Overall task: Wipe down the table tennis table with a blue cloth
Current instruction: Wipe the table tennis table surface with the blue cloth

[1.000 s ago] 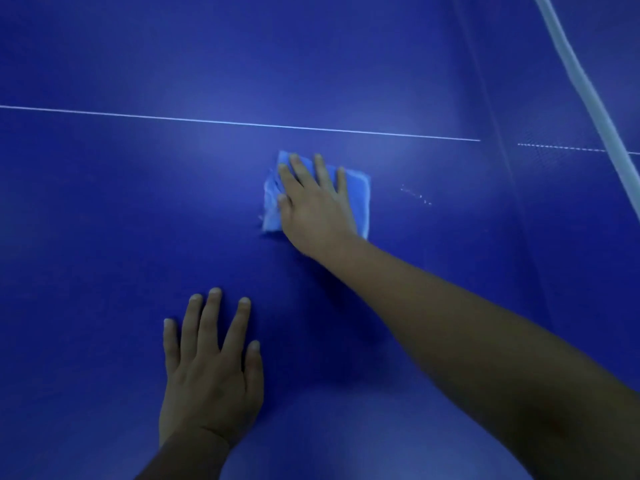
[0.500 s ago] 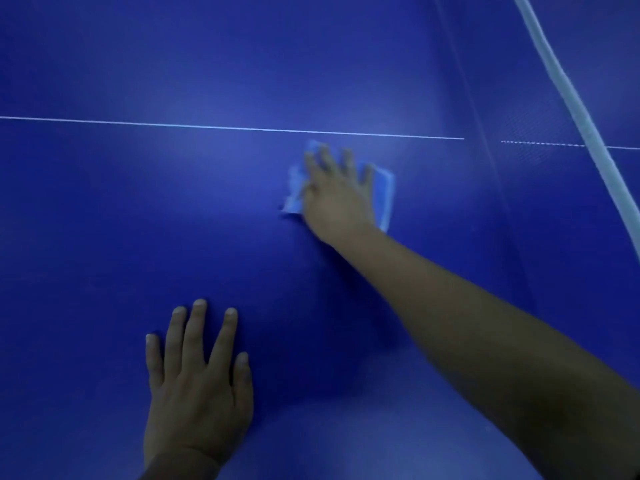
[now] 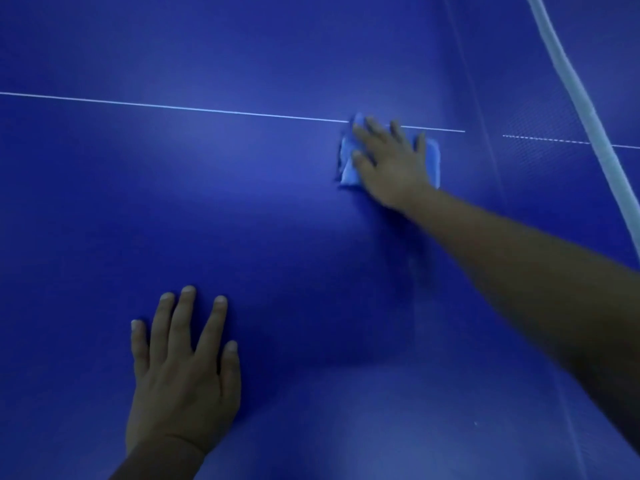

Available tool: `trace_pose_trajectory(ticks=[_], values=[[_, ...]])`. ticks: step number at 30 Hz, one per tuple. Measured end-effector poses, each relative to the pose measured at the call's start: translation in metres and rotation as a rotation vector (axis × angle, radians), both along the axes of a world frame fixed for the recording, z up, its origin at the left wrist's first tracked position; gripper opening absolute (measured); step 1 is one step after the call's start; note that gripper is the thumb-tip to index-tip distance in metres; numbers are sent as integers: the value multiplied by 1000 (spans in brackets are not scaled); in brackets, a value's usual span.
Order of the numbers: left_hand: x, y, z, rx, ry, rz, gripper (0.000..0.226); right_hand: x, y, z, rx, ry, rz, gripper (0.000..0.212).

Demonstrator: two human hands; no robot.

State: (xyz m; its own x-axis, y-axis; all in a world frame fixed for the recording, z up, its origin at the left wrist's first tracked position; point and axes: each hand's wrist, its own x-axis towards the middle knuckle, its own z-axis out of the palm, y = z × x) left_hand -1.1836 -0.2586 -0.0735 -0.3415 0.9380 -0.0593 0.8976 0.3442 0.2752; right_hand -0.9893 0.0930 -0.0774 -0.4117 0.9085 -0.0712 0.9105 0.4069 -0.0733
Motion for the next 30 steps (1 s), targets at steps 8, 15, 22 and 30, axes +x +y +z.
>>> trace_pose_trajectory(ticks=[8, 15, 22, 30], values=[[0, -2, 2, -39, 18, 2, 62, 68, -70, 7, 13, 29, 10, 56], [0, -1, 3, -36, -2, -11, 64, 106, -208, 7, -31, -31, 554, 53], [1, -4, 1, -29, 22, -5, 68, 44, -105, 7, -22, 30, 4, 54], [6, -8, 0, -31, 83, -17, 60, 142, -422, 3, -45, 29, 457, 50]])
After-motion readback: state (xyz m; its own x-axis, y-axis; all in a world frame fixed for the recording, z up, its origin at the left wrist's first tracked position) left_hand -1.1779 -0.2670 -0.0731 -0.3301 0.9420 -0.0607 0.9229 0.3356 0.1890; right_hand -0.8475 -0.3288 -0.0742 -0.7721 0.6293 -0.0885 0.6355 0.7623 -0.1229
